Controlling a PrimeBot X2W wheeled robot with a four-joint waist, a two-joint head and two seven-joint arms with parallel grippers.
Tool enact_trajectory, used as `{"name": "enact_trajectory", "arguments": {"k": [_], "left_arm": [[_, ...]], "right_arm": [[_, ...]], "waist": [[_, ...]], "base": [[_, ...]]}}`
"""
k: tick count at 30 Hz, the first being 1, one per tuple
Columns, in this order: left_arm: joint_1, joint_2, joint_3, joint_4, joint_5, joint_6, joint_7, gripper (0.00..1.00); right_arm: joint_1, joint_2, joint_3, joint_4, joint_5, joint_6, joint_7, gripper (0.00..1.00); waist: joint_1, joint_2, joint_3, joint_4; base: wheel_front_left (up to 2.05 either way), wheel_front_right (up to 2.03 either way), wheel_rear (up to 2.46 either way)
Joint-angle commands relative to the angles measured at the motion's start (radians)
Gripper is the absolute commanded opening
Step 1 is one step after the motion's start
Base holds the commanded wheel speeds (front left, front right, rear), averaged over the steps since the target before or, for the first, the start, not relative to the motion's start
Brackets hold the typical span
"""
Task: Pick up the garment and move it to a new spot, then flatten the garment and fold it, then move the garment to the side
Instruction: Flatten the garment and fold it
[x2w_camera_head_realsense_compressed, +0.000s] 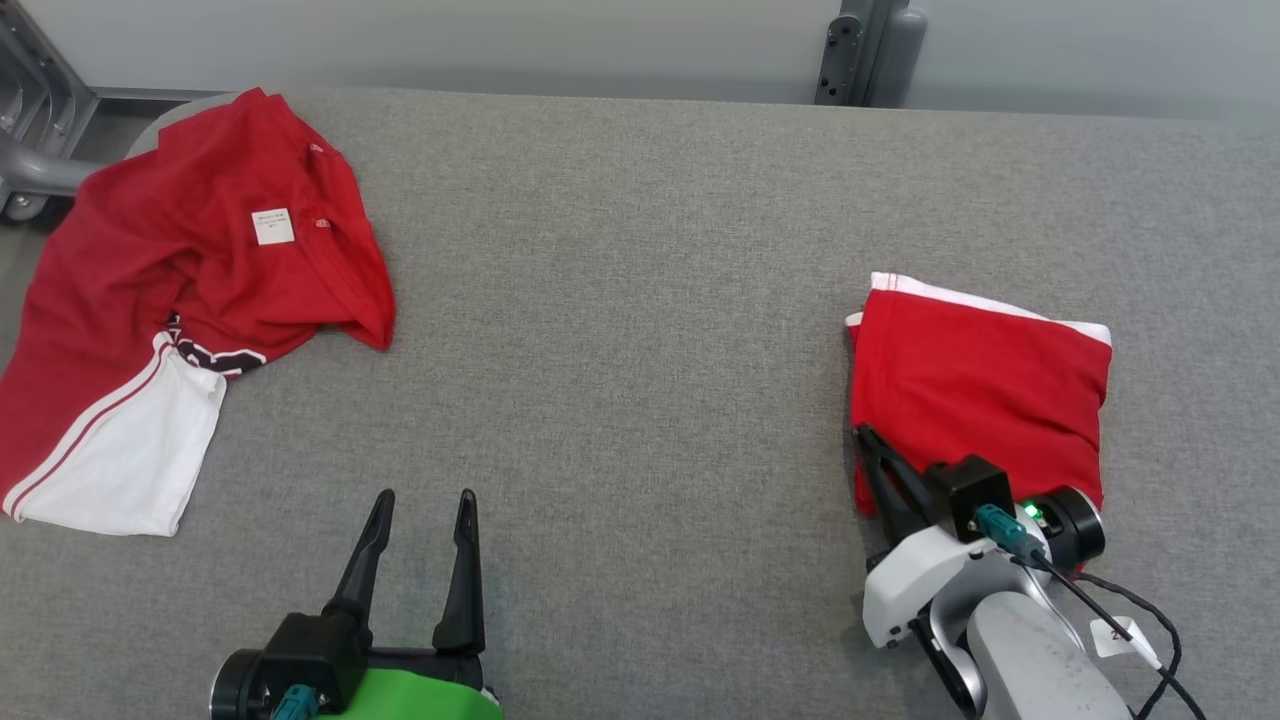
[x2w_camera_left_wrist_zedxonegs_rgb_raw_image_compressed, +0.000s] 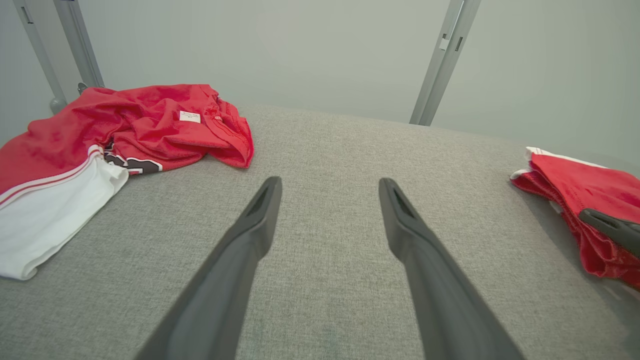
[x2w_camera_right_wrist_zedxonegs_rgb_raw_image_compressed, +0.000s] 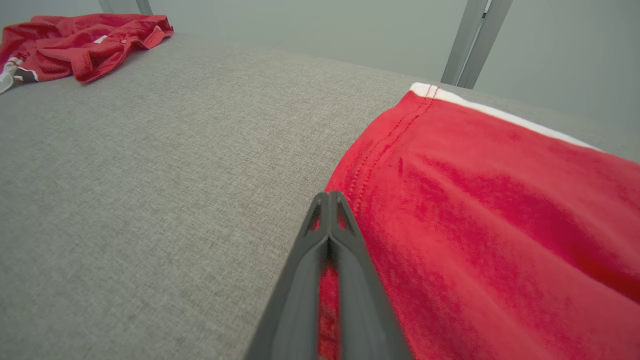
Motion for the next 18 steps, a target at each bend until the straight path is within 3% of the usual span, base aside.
{"name": "enact_trajectory", "arguments": {"k": [1,7,13,14,16,17,18], "left_arm": [[-0.013,0.001,-0.001,0.002,0.002,0.001,0.0,1.0],[0.0,0.001,0.002,0.007,0.004,0.001,0.0,1.0],[0.022,0.001,0.021,0.001,0.004,0.007,0.0,1.0],[0.026,0.001,0.026,-0.001,0.006,0.007,0.0,1.0],[0.037,0.001,0.036,-0.002,0.008,0.009,0.0,1.0],[0.043,0.001,0.041,-0.002,0.01,0.01,0.0,1.0],[0.051,0.001,0.045,-0.004,0.01,0.01,0.0,1.0]], "right_arm": [[-0.015,-0.002,0.015,0.013,0.013,-0.001,-0.003,0.0],[-0.025,-0.002,0.085,0.035,0.052,-0.001,-0.003,0.0],[0.022,-0.003,0.07,-0.096,0.078,-0.001,-0.003,0.0],[0.038,-0.003,0.06,-0.131,0.07,-0.001,-0.003,0.04],[0.072,-0.003,0.033,-0.192,0.056,-0.001,-0.003,0.5],[0.089,-0.006,0.02,-0.227,0.048,-0.001,-0.003,0.9],[0.111,-0.011,0.004,-0.259,0.046,-0.001,-0.003,1.0]], "waist": [[0.0,0.0,-0.001,0.002],[0.0,0.0,-0.013,0.002],[0.0,0.0,-0.041,-0.013],[0.0,0.0,-0.048,-0.018],[0.0,0.0,-0.065,-0.029],[0.0,0.0,-0.075,-0.036],[0.0,0.0,-0.084,-0.043]], "base": [[0.0,0.0,0.0],[0.0,0.0,0.0],[0.0,0.0,0.0],[0.0,0.0,0.0],[0.0,0.0,0.0],[0.0,0.0,0.0],[0.0,0.0,0.0]]}}
